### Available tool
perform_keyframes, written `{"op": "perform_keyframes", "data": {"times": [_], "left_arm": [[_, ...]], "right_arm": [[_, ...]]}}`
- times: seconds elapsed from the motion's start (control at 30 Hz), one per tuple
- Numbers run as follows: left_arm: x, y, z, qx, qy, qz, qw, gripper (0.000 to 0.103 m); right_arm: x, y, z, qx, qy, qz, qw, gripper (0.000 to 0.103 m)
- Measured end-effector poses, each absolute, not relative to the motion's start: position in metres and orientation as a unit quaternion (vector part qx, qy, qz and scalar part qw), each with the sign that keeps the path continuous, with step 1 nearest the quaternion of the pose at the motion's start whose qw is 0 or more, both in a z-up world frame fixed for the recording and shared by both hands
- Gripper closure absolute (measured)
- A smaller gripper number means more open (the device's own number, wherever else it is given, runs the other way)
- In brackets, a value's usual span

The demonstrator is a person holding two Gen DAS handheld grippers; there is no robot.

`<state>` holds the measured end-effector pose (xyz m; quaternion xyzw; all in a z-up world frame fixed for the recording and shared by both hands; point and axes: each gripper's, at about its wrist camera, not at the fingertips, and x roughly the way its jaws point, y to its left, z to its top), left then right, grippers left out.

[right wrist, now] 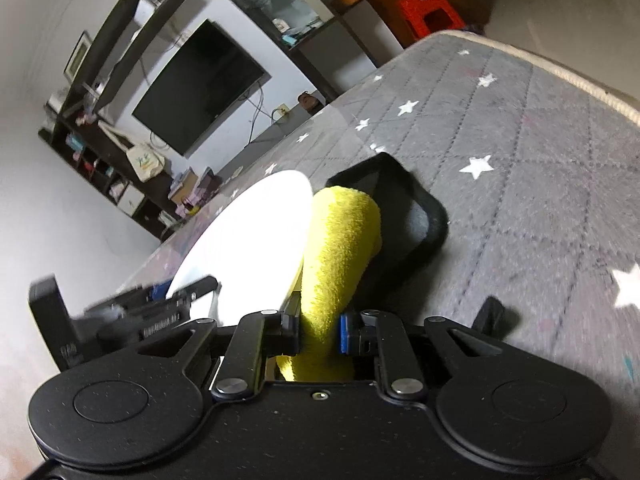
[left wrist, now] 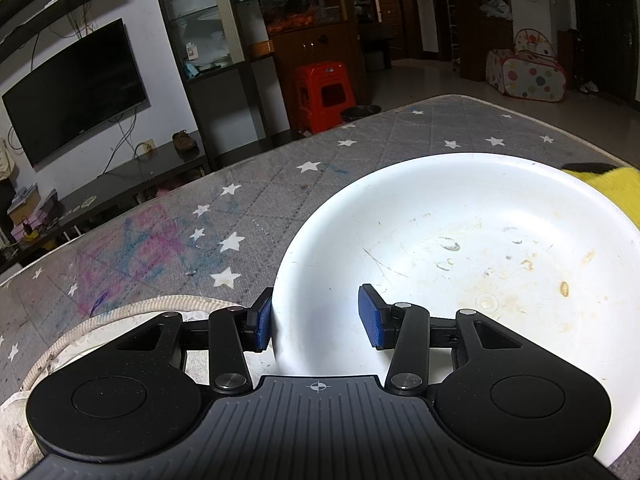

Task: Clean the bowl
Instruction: 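Move the cloth back to the bowl rim with the right tool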

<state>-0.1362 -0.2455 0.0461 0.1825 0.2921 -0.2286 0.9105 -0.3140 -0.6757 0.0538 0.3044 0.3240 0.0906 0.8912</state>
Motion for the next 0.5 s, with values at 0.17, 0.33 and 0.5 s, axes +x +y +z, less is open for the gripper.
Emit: {"op": "perform_keyframes", "data": {"times": [0.17,0.33,0.5], "left_arm": [[-0.136,-0.245,0.045,0.181,0.294,-0.226,0.911,0.057],[-0.138,-0.245,0.045,0.179,0.296,-0.223,0.911,0.057],[-0.139,-0.246,0.044,0.177,0.298,-0.220,0.912,0.057]], "right_arm": [[-0.330,-0.650,0.061,0.245,0.324,0.091,0.909,0.084],[-0.338,-0.633,0.066,0.202,0.324,0.091,0.920,0.081],[-0.353,-0.608,0.068,0.149,0.326,0.091,0.929,0.081]]}}
